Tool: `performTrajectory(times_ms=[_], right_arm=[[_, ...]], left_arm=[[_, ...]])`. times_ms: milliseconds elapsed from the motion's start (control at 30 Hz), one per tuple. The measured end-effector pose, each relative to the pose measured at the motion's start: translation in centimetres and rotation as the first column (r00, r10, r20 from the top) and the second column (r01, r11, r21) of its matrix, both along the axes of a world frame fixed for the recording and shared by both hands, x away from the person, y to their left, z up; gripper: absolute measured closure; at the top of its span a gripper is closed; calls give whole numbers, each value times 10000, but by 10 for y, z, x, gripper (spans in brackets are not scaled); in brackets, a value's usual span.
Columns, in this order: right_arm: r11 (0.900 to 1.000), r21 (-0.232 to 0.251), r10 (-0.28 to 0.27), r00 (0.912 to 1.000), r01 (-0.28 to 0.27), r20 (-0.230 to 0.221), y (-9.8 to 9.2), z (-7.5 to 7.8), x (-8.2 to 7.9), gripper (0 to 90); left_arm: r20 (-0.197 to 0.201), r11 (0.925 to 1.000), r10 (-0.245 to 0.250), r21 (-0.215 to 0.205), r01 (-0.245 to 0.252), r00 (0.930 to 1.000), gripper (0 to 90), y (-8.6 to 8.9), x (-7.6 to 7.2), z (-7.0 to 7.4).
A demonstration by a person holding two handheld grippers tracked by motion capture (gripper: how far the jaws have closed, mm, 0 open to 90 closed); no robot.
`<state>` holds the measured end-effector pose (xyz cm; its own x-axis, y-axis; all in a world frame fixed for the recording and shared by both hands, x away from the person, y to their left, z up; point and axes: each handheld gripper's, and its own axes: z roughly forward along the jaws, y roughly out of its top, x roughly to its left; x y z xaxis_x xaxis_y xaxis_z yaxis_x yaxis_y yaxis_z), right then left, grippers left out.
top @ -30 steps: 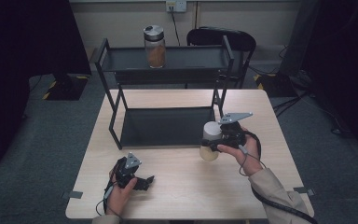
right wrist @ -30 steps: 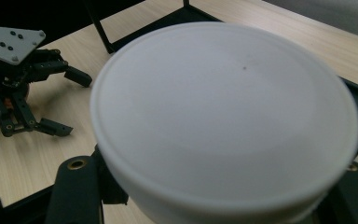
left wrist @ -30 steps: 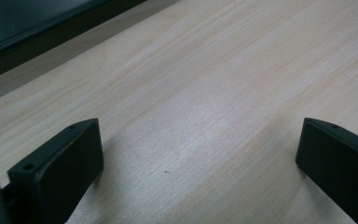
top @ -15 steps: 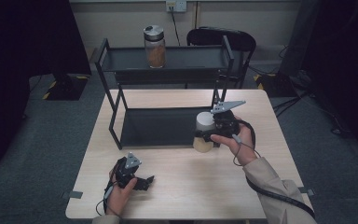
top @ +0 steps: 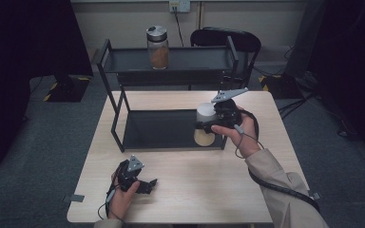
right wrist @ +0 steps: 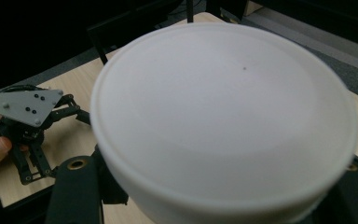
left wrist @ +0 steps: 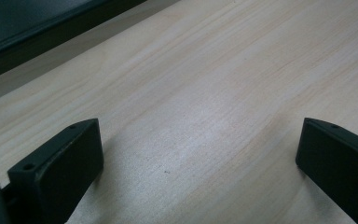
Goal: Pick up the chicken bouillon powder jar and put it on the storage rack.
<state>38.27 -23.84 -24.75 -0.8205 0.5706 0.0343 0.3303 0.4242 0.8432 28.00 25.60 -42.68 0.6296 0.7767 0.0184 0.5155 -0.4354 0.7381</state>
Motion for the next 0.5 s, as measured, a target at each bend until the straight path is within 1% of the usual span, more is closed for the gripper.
performTrajectory(times_ms=[167,500], right_arm=[[9999,106,5,10000,-6,64,1,12,2,349],[9999,135,-69,9997,65,238,5,37,5,349]], left_arm=[[0,10000,-4,-4,4,10000,0,0,0,0],[2,10000,-7,-2,7,10000,0,0,0,0]])
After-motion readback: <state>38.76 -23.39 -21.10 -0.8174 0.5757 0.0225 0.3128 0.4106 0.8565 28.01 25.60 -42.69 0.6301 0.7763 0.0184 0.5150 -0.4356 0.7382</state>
